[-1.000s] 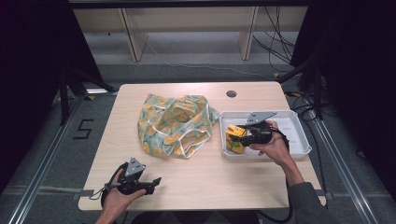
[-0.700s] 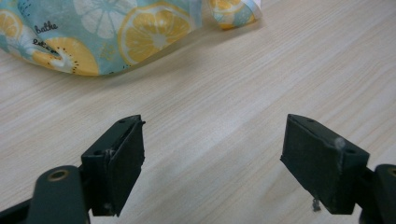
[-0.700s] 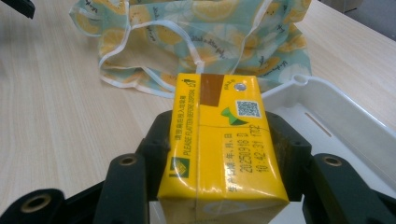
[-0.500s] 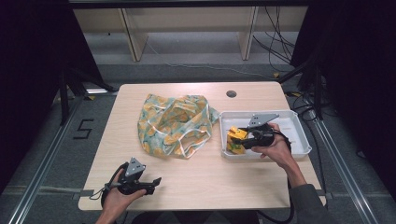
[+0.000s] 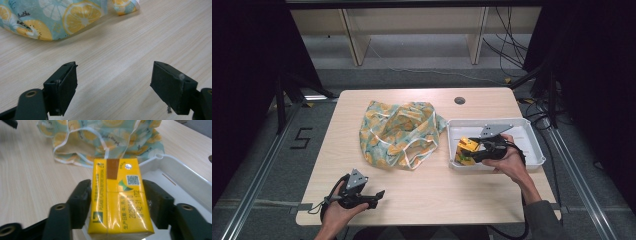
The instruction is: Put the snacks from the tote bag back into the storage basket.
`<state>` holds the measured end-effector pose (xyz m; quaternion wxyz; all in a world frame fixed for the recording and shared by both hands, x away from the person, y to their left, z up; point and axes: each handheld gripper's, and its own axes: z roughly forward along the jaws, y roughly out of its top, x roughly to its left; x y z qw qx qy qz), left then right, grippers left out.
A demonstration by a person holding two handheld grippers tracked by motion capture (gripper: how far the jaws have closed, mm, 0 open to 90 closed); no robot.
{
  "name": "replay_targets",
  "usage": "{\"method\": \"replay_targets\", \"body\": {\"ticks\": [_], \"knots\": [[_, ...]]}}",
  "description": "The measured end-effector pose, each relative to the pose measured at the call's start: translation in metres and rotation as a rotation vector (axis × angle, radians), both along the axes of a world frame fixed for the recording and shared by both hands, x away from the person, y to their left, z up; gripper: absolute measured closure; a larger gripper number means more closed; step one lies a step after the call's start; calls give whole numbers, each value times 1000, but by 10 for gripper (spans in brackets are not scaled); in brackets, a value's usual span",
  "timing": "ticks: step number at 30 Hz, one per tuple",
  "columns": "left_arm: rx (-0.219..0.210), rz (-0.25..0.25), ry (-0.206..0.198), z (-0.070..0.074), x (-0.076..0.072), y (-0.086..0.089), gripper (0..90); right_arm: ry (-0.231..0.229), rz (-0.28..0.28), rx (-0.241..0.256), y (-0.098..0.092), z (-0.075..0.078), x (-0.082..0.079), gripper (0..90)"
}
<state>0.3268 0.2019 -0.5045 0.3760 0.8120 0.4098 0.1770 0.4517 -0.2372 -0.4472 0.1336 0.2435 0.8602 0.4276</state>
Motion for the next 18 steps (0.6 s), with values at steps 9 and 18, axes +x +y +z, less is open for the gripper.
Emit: {"method": "replay_targets", "body": {"ticks": [9,18], "knots": [[5,2,4,0,0,0,207,19,-103,50,-6,16,-14,311],[23,-16,2,1,1,2,207,-35,-139,96,-19,33,-40,493]]}}
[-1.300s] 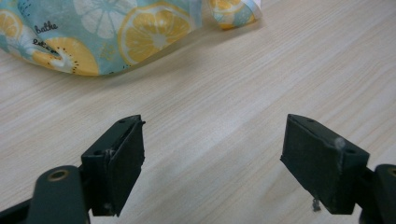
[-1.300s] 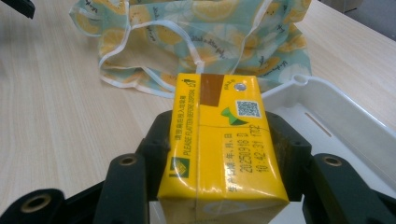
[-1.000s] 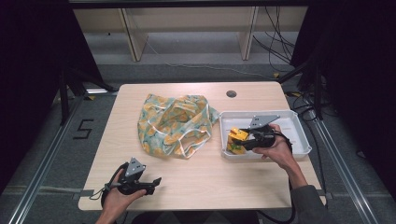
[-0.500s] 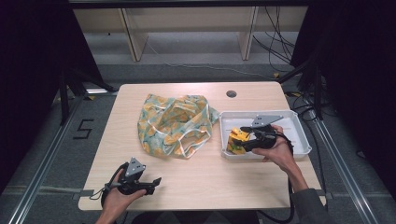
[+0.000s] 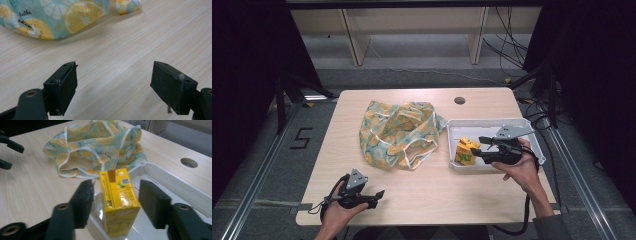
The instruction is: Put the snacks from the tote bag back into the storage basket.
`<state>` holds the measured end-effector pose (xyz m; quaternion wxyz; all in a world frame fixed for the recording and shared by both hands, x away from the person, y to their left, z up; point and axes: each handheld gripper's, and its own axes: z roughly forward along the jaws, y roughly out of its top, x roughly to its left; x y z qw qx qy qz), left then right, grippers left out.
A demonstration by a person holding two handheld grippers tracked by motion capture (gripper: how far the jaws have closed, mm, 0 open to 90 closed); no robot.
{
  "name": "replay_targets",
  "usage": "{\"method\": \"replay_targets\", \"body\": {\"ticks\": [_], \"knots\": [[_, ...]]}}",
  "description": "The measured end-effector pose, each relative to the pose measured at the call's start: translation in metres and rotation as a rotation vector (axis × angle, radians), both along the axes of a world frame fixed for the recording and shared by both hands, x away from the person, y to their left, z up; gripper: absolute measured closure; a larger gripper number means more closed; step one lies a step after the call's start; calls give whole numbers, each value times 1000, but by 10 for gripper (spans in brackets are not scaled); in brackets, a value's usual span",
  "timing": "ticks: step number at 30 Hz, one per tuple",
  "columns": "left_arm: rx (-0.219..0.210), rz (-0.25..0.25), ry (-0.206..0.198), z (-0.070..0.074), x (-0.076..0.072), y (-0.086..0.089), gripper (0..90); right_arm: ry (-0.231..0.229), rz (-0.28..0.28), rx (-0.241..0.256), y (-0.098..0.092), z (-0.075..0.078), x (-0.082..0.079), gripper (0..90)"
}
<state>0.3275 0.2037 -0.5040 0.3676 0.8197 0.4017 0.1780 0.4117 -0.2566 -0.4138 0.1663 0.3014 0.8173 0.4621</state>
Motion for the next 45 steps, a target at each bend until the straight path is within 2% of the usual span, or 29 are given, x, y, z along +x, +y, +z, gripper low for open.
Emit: {"method": "replay_targets", "body": {"ticks": [1,2,4,5,6,8,9,10,12,13,14,17,20,22,23,24,25,28,29,32,35,36,37,38,39,45], "knots": [[-9,8,-1,-1,0,-1,207,0,0,0,0,0,0,493],[15,-6,6,0,0,1,207,5,8,-4,-2,2,-2,549],[21,-9,7,1,0,1,207,2,5,7,-4,4,-6,659],[20,-9,6,1,0,1,207,-14,4,8,-4,4,-8,716],[-7,8,0,-1,0,-1,207,-15,25,-1,-5,5,-11,789],[0,3,-2,0,0,-1,207,-26,28,-1,-4,5,-12,812],[-3,5,-1,-1,0,-1,207,14,27,-3,-3,5,-15,843],[-1,3,1,0,0,-1,207,-12,24,-4,-1,4,-16,867],[0,3,2,0,0,0,207,-24,51,-28,0,4,-15,897],[1,2,2,0,0,0,207,-18,34,-15,4,3,-18,900],[-11,12,1,-1,0,-1,207,-9,42,-29,5,2,-19,900],[-2,2,-1,0,0,-1,207,-19,65,-45,6,0,-18,900],[-2,3,-1,-1,0,-1,207,-8,86,-77,11,-3,-19,900],[-12,10,6,-1,0,-2,207,10,89,-86,13,-4,-20,900],[-11,9,6,-1,0,-2,207,0,90,-89,14,-5,-19,900],[-12,11,3,-2,0,-2,207,16,91,-96,14,-6,-20,900],[-11,11,-5,-2,0,-2,207,13,89,-99,15,-7,-20,900],[-14,13,-3,-2,0,-2,207,29,80,-119,15,-11,-18,900],[-1,3,3,-1,0,-1,207,29,80,-119,15,-11,-18,900],[-10,9,7,-1,0,-2,207,34,93,-142,14,-16,-15,900],[-13,8,5,-1,0,-2,207,55,66,-150,12,-20,-14,900],[6,-5,4,0,0,-1,207,48,72,-158,12,-21,-13,900],[6,-5,2,0,0,-1,207,59,66,-169,11,-21,-13,900],[-6,4,13,0,0,-1,207,49,51,-172,11,-22,-13,900],[-17,10,5,-2,0,-2,207,60,47,-174,11,-22,-13,900],[7,-5,1,-1,0,-1,207,65,48,-183,9,-23,-12,900]]}}
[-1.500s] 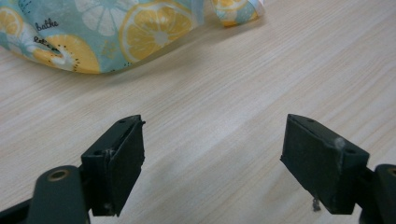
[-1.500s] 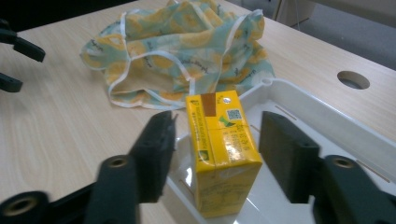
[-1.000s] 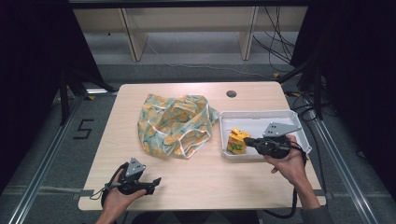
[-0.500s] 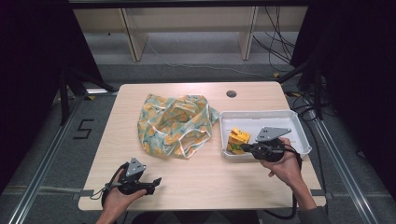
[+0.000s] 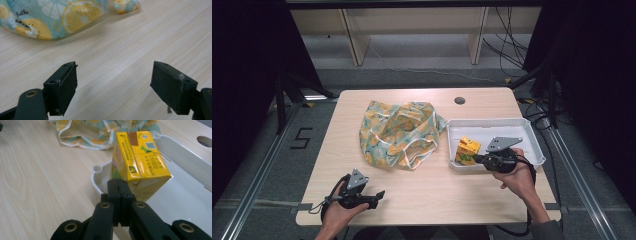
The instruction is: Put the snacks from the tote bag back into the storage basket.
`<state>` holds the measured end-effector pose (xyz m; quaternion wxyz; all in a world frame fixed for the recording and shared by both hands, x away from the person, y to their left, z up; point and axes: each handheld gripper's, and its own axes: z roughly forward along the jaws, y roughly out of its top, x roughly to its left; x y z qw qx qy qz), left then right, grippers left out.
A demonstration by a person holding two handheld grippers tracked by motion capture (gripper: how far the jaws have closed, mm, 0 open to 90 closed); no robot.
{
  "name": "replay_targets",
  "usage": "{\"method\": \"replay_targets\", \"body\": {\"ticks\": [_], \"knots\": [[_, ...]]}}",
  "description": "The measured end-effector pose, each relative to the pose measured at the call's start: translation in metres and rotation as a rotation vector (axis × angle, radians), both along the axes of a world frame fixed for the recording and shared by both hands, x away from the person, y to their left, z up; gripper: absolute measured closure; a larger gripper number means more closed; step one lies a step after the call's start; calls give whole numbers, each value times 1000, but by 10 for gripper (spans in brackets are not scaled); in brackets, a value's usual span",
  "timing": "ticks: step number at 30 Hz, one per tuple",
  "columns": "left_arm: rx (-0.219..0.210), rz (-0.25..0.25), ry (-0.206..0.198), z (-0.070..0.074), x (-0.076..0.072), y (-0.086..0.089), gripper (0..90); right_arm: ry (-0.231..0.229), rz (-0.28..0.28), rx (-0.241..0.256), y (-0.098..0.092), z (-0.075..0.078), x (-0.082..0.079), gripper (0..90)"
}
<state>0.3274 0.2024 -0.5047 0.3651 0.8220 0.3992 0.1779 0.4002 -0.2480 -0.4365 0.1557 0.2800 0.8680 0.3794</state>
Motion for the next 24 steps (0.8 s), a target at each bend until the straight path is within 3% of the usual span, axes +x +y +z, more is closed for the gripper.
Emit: {"method": "replay_targets", "body": {"ticks": [8,11,17,18,20,21,23,24], "knots": [[-11,6,-3,-1,0,-1,207,-18,-15,-9,-5,-1,2,900],[-14,6,4,-1,0,-1,207,8,-32,-11,-5,-2,2,900],[-13,9,1,-1,0,-1,207,-16,-34,-12,-10,-3,5,900],[-14,9,-2,-1,0,-1,207,-10,-18,-14,-11,-4,6,900],[-14,7,-1,-1,0,-1,207,10,-54,-7,-12,-5,4,900],[8,-8,8,0,1,0,207,2,-45,-12,-13,-4,6,900],[6,-7,7,0,1,0,207,-4,-36,-13,-16,-6,7,900],[6,-8,7,0,1,0,207,15,-61,-8,-16,-6,5,900]]}}
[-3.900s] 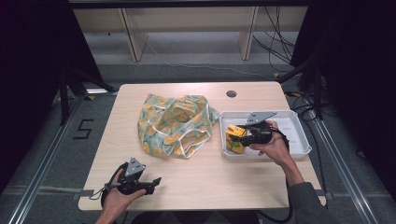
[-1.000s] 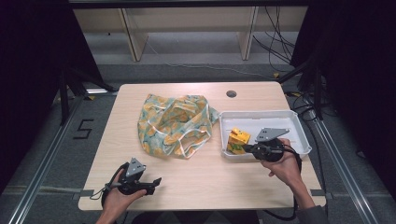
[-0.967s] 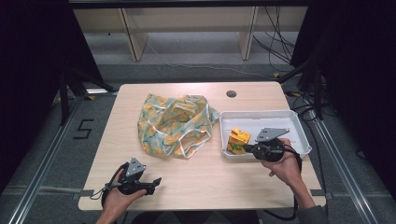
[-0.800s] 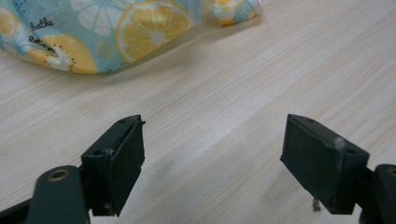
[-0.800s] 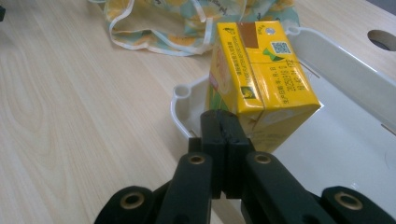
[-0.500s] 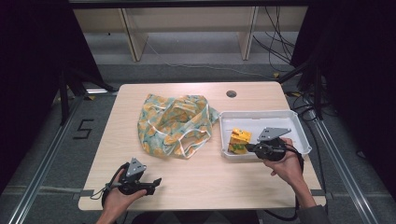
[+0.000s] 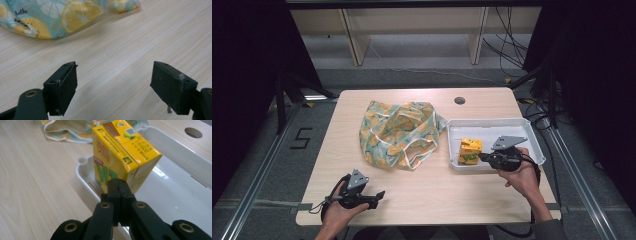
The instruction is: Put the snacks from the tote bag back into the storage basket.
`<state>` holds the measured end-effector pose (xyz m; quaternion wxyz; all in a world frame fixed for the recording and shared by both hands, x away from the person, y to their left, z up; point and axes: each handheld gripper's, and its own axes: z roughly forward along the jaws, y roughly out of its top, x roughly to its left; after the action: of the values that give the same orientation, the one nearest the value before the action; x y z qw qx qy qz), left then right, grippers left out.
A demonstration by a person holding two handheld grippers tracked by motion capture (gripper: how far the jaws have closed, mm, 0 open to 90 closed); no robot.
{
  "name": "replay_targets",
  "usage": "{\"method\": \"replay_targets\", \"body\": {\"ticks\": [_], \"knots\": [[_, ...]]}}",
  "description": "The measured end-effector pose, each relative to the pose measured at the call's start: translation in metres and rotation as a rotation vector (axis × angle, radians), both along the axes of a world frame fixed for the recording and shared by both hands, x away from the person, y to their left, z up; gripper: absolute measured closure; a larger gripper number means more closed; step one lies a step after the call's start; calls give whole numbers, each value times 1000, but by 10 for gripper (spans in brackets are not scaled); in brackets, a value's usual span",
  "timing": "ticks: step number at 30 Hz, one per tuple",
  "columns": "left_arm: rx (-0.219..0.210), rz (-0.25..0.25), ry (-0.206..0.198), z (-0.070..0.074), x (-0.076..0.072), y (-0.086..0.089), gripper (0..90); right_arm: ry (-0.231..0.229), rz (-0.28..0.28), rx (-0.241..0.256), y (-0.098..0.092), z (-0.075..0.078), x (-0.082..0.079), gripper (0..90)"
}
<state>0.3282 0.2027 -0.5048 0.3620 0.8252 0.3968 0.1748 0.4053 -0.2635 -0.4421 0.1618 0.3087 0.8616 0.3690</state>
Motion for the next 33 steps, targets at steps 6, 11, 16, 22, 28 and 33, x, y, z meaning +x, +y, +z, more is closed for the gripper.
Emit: {"method": "replay_targets", "body": {"ticks": [6,11,16,22,28,33], "knots": [[-2,2,1,0,0,0,207,-18,-8,-8,-4,0,2,900],[-8,8,6,0,0,0,207,-10,3,-12,-5,0,3,900],[-11,11,7,-1,0,-1,207,-25,-3,-3,-6,0,2,900],[-4,11,-3,0,0,1,207,-25,-8,11,-3,5,-3,895],[-19,25,-10,-1,-1,-1,207,-37,-8,6,-3,4,-8,882],[-10,14,-6,-1,0,0,207,-33,-15,18,-5,2,-11,865]]}}
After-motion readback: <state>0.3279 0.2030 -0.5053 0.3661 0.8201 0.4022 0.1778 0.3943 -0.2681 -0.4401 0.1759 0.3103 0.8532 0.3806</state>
